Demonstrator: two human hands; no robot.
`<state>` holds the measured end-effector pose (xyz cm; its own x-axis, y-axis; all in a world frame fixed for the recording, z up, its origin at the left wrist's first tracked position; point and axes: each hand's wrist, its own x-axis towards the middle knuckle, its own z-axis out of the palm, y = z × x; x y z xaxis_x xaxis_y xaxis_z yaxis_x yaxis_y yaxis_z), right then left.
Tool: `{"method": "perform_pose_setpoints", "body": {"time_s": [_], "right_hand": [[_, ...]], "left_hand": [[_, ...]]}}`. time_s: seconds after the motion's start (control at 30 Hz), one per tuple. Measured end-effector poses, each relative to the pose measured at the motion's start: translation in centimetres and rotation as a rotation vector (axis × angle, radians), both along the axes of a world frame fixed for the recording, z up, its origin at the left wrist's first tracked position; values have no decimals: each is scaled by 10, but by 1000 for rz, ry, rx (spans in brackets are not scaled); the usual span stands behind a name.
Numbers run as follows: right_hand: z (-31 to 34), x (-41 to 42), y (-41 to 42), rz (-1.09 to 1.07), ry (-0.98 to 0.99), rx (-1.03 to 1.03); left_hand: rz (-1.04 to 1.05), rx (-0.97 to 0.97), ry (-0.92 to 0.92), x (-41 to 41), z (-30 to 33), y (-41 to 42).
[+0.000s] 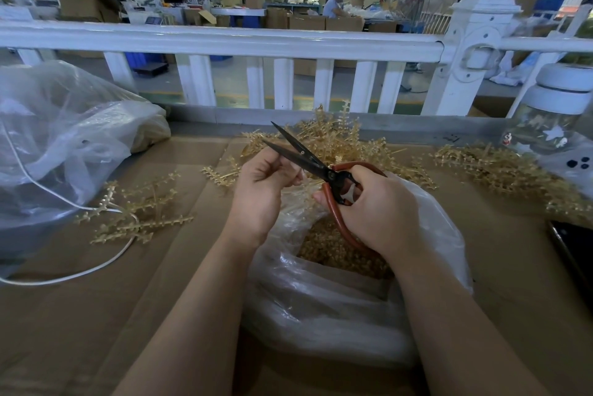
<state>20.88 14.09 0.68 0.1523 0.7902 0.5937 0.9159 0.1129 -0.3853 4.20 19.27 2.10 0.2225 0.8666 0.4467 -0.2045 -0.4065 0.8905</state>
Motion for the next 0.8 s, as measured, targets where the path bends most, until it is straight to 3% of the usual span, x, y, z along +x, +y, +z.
{"method": "perform_pose_setpoints", "body": {"time_s": [0.47, 0.8], "right_hand": [[2, -2, -4, 22, 40, 11], [-3, 2, 2, 12, 12, -3]], "left_hand": [[-20, 31, 9, 0, 0, 0], [-12, -105, 16, 1, 0, 0]]}}
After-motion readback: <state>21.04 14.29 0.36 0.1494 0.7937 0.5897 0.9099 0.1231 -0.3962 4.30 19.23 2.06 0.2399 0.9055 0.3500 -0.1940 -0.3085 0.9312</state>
